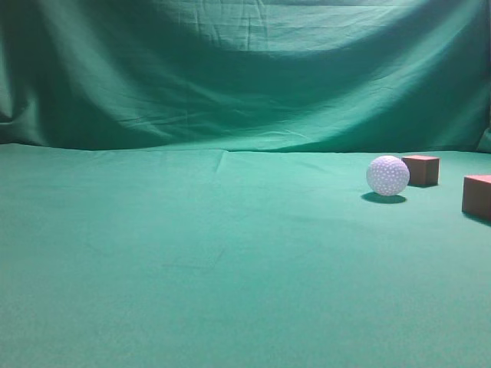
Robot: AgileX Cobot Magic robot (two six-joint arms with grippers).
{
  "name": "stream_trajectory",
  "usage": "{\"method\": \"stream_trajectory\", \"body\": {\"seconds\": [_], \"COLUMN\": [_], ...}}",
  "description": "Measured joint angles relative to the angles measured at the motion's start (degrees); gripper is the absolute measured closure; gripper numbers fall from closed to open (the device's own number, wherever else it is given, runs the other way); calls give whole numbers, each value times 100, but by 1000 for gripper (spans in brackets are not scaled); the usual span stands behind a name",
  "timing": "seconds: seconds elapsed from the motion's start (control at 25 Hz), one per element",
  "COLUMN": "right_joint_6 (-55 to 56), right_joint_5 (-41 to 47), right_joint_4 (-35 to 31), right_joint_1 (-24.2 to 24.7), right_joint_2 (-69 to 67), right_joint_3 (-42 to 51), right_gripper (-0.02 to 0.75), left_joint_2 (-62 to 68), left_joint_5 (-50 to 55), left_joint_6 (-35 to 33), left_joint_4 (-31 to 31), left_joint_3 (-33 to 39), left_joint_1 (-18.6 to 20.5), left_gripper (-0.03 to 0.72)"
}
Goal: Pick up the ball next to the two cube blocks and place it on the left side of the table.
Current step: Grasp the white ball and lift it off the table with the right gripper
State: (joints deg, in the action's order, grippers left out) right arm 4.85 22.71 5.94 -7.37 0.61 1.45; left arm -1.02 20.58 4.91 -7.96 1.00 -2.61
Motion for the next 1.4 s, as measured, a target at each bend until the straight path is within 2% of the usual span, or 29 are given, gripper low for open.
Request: {"method": "stream_trajectory", "body": {"seconds": [0.88, 1.0, 1.24, 1.32, 1.4], "right_joint_6": [-105, 145, 460, 627, 740], "right_joint_5": [-51, -785, -3487, -3639, -3230], "right_joint_4": [0, -93, -49, 0, 2], "right_joint_1": [0, 0, 0, 0, 0], "right_joint_2": [0, 0, 0, -107, -459], "right_joint_3": [0, 23, 23, -36, -416], "right_gripper": [738, 738, 738, 738, 738], "left_joint_2": [0, 0, 0, 0, 0], "left_joint_5": [0, 0, 0, 0, 0], "left_joint_6": [0, 0, 0, 0, 0], "left_joint_4": [0, 0, 0, 0, 0], "left_joint_3": [0, 0, 0, 0, 0], "left_joint_1": [0, 0, 0, 0, 0], "left_gripper": [688, 688, 688, 688, 688]}}
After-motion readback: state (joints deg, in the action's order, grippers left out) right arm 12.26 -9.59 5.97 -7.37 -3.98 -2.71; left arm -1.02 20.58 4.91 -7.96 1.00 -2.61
